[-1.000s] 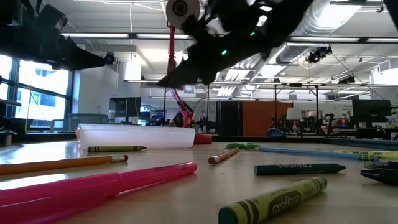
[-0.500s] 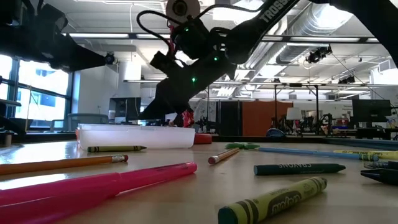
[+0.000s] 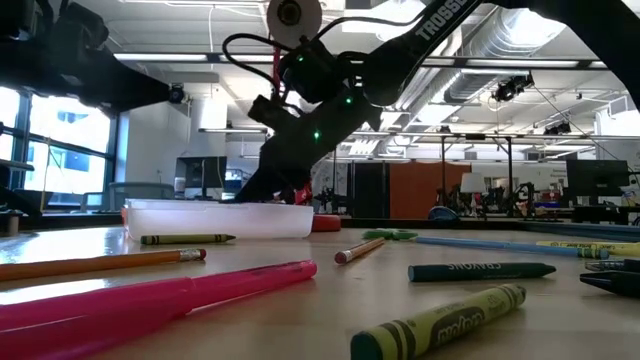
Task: Pick & place school supplies into a supply box
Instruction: Put the top green crayon into the orange supply box, then put the blue pencil into the orange supply box
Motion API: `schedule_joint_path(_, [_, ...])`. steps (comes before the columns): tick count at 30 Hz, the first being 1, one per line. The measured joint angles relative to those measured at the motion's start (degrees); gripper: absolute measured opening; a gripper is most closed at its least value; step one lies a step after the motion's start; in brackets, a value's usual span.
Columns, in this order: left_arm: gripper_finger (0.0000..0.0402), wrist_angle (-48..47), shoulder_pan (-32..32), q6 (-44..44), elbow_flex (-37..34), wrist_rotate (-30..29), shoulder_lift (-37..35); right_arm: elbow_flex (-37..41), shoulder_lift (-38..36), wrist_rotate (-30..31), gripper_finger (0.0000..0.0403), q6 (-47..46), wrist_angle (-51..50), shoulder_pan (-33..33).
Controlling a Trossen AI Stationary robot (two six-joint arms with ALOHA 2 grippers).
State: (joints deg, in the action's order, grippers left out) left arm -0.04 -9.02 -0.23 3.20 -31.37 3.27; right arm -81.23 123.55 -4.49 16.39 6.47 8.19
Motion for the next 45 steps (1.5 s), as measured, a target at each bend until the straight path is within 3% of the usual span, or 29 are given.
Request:
schedule_joint_path(11, [0.0163, 3.4, 0.0, -0.6, 0.0, -20.6, 0.0, 0.0, 0.4, 0.4, 0.0016, -0.8, -2.2, -0.4])
schedule_joint_path(26, [0.0163, 3.2, 0.0, 1.4, 0.0, -23.5, 0.0, 0.0, 0.4, 9.0, 0.0025, -1.3, -1.5, -0.3])
schedule_joint_path(37, [0.0163, 3.1, 0.0, 0.6, 0.0, -23.2, 0.0, 0.0, 0.4, 10.9, 0.0087, -3.1, -1.5, -0.5])
schedule_joint_path(45, [0.0163, 4.0, 0.0, -4.6, 0.8, -16.7, 0.0, 0.0, 0.0, 13.2, 0.0108, -3.4, 2.3, -0.6])
